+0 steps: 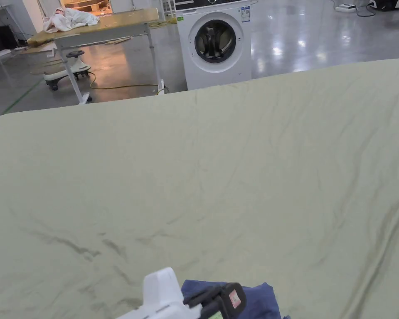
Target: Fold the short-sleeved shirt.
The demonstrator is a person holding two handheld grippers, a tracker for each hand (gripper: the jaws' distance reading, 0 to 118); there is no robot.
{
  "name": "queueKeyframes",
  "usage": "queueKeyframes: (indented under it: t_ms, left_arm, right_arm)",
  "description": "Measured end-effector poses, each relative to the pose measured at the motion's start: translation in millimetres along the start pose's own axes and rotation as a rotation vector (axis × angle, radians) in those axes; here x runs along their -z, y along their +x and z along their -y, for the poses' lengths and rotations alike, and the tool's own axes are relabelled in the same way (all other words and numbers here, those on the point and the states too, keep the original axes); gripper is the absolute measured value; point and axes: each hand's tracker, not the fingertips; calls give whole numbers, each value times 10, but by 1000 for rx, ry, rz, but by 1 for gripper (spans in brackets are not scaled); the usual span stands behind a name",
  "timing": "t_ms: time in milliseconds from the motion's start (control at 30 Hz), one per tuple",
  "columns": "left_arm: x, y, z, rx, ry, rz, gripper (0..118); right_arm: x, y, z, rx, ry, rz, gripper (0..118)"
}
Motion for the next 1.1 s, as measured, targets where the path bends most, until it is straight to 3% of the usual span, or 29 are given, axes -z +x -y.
queueKeyframes:
  t_ms: [100,200,333,467,533,567,667,767,833,900,1100]
  left_arm:
    - [396,-12,305,68,-155,5,4]
    - [702,-1,544,156,-258,-96,3]
    - [594,102,437,161,-203,-95,3]
    - [118,245,227,253,-69,-90,5]
    - [-188,197,117,213,14,-85,15]
    - [-354,144,63,175,58,-93,26]
    - [-726,-49,-1,105,120,-151,54]
    - [-971,-269,26,89,118,-191,73]
    - [-1054,-405,75,93,111,-218,80]
    - [-1088,-498,112,98,94,-236,87]
    - [-956,-719,171,-32,114,-214,88]
  right_arm:
    - [32,-72,28,-18,-17,-8,0]
    - [61,-166,55,-95,-45,17,0]
    - [113,-262,63,-132,-73,7,0]
    - [373,-414,-92,-142,-78,-118,0]
    - [586,-508,-179,-158,-123,-204,0]
    - [713,-583,-197,-195,-137,-228,0]
    - [1030,-793,-185,-368,-189,-214,0]
    - [1421,-845,-44,-519,-365,-123,0]
    - [1690,-799,114,-571,-522,-66,0]
    - [1662,-838,80,-588,-432,-91,0]
    - [1637,-918,32,-582,-470,-50,0]
